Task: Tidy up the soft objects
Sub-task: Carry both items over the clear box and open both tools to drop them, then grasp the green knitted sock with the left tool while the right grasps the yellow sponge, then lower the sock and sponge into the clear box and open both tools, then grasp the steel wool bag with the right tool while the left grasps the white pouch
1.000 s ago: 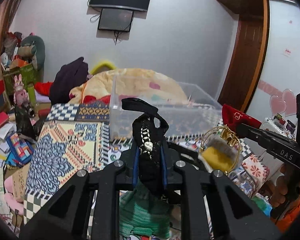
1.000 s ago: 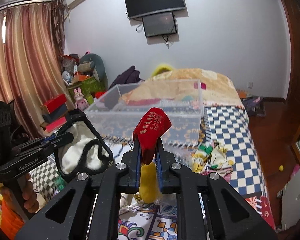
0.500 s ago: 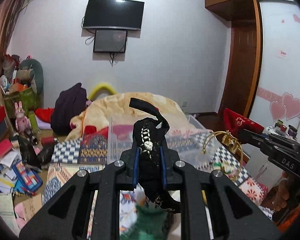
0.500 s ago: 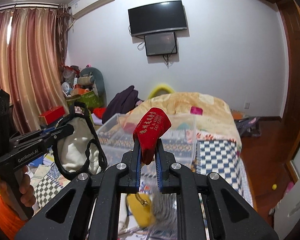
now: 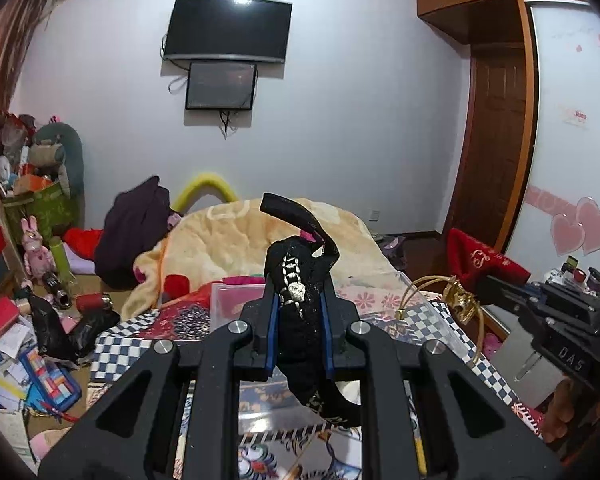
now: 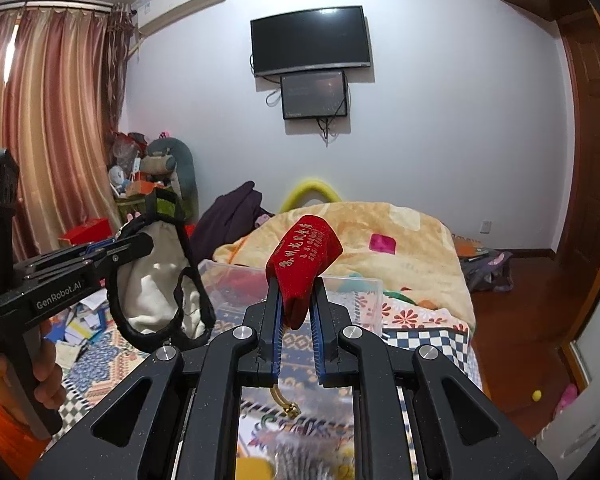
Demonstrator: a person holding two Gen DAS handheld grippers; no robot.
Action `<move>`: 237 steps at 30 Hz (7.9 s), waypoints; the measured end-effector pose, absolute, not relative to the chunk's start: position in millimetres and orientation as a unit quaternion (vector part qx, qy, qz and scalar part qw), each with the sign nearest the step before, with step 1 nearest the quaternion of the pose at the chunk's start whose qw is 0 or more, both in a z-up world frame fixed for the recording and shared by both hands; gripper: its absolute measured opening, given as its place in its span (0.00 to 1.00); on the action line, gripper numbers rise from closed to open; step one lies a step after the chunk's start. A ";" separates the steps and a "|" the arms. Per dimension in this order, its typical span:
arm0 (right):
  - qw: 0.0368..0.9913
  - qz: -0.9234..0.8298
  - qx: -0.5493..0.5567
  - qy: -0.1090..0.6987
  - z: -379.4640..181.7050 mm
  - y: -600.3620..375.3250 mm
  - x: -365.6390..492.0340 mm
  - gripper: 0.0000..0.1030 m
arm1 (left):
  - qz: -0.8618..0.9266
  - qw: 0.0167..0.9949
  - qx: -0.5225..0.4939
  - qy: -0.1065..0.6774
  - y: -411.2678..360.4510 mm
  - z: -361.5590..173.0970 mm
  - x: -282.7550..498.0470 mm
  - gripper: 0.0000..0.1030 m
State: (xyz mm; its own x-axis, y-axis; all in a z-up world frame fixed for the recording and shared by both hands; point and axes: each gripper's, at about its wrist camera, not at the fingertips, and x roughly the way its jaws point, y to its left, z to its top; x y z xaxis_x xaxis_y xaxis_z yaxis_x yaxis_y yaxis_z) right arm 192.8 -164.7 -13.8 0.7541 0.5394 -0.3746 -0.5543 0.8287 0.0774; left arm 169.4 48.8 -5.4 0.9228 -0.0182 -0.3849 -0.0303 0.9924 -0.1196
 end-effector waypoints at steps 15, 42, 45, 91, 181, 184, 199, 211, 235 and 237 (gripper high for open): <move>0.917 0.294 -0.051 0.264 -41.9 -139.4 234.1 0.11 | 0.029 0.960 -0.044 0.274 40.3 -51.0 228.3 0.17; 0.901 0.281 -0.107 0.313 -60.1 -133.6 228.1 0.43 | 0.004 0.949 -0.030 0.314 33.8 -68.1 203.8 0.54; 0.906 0.285 -0.099 0.298 -51.2 -140.8 220.4 0.50 | -0.001 0.954 -0.032 0.298 32.6 -57.6 190.4 0.59; 0.885 0.320 -0.071 0.331 -115.0 -164.3 135.5 0.35 | -0.025 0.937 -0.041 0.347 36.1 -140.9 61.6 0.69; 0.888 0.292 -0.130 0.330 -63.6 -111.5 233.3 0.48 | 0.005 0.949 0.014 0.314 29.5 -69.6 219.1 0.53; 0.893 0.292 -0.128 0.318 -55.7 -118.8 227.3 0.49 | 0.002 0.953 0.010 0.304 30.5 -60.6 209.2 0.55; 0.922 0.286 -0.094 0.243 -27.4 -165.8 171.8 0.59 | -0.025 0.968 -0.001 0.250 20.4 -35.9 136.9 0.69; 0.909 0.273 -0.066 0.307 -85.0 -189.2 153.0 0.65 | -0.063 0.951 -0.007 0.304 1.2 -87.3 94.6 0.70; 0.894 0.262 -0.054 0.359 -127.2 -202.4 154.7 0.32 | -0.099 0.928 -0.042 0.356 -8.2 -142.8 56.2 0.24; 0.893 0.266 -0.052 0.358 -125.6 -202.9 153.7 0.30 | -0.097 0.929 -0.041 0.355 -8.6 -141.9 55.4 0.20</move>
